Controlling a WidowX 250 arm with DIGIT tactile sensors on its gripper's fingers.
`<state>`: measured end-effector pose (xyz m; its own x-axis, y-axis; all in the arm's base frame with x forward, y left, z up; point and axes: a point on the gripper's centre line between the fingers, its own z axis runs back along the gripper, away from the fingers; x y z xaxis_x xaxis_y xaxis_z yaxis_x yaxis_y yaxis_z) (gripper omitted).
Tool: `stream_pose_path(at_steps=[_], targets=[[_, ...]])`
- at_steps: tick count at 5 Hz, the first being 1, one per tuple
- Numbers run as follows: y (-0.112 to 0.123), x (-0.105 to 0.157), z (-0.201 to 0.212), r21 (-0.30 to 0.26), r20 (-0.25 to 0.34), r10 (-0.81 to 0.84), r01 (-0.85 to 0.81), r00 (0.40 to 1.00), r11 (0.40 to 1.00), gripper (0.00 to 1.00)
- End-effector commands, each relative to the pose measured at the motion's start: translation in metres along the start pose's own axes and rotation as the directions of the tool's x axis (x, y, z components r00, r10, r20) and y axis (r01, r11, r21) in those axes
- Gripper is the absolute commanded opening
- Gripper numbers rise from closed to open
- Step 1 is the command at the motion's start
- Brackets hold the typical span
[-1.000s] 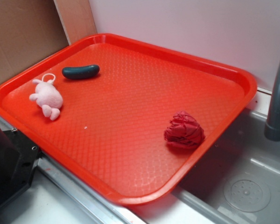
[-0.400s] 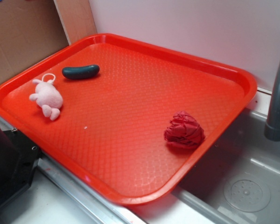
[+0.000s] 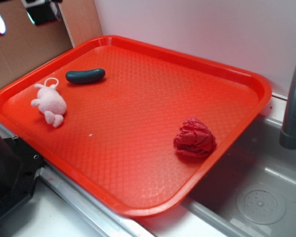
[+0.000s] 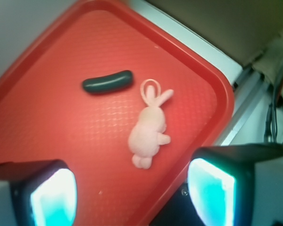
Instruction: Grab the pink bunny.
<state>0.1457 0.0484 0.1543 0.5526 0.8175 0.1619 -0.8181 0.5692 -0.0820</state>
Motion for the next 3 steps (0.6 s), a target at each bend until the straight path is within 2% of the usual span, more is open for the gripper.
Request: stream_pose_path(at_steps=[1,2,3], targets=[[0.018,0.015,-0.063,0.051,0.089,0.209,-0.214,0.974,0.975,1.00],[0.021,0.018,-0.093,0.064,0.034,0.246,-0.248,0.969,0.967,1.00],[0.020,0.017,-0.120,0.108,0.062,0.265,-0.271,0.962,0.957,1.00]])
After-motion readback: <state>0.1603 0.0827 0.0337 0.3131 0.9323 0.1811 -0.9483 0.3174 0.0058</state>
